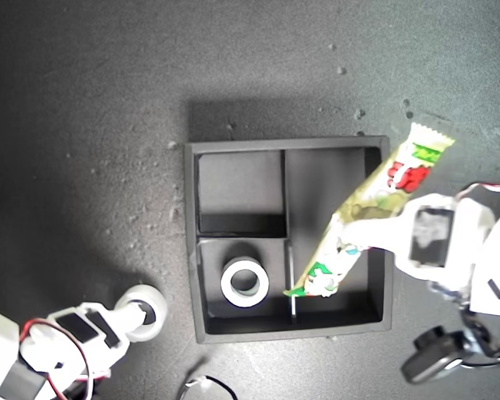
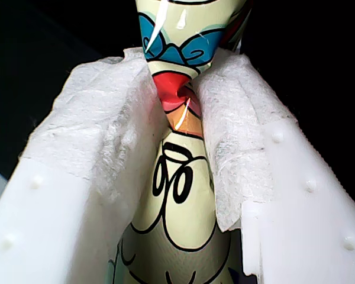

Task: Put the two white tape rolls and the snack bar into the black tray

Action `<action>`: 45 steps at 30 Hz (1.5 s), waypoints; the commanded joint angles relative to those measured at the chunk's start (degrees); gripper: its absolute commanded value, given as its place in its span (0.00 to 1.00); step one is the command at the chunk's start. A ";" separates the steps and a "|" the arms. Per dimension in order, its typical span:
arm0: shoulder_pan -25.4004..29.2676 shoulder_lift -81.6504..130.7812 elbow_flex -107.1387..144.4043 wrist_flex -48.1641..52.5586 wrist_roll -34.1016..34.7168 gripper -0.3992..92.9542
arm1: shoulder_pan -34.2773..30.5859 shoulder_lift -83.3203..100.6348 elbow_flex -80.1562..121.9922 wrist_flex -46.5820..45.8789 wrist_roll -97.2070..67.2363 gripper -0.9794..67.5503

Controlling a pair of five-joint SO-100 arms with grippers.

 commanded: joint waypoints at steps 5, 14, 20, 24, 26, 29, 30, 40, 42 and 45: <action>-1.58 0.79 1.85 -2.29 -1.05 0.03 | -0.18 0.00 -0.79 1.23 0.88 0.01; -7.73 10.11 -0.70 4.13 6.50 0.00 | -0.26 0.00 2.90 3.25 2.81 0.15; -18.11 7.73 -29.36 28.30 22.06 0.00 | -0.88 0.70 0.35 9.05 3.25 0.51; -26.02 -3.96 -49.04 34.72 33.22 0.00 | 0.26 0.18 -7.47 18.28 8.70 0.43; -28.83 -11.51 -57.92 36.83 36.12 0.01 | 1.76 0.70 -11.16 24.35 17.14 0.29; -31.29 -26.72 -76.90 43.86 37.71 0.01 | 2.55 0.88 -20.04 36.74 31.20 0.10; -31.64 -33.22 -86.13 47.46 37.88 0.01 | 2.46 0.97 -23.20 40.17 35.33 0.04; -32.61 -48.60 -93.78 49.66 34.98 0.01 | 0.26 19.95 -15.73 44.21 60.29 0.01; -31.99 -49.04 -92.46 49.66 34.10 0.01 | 1.14 29.88 -2.46 36.65 60.21 0.01; -31.99 -49.22 -89.74 49.66 32.61 0.05 | 3.08 45.09 16.61 27.77 59.85 0.01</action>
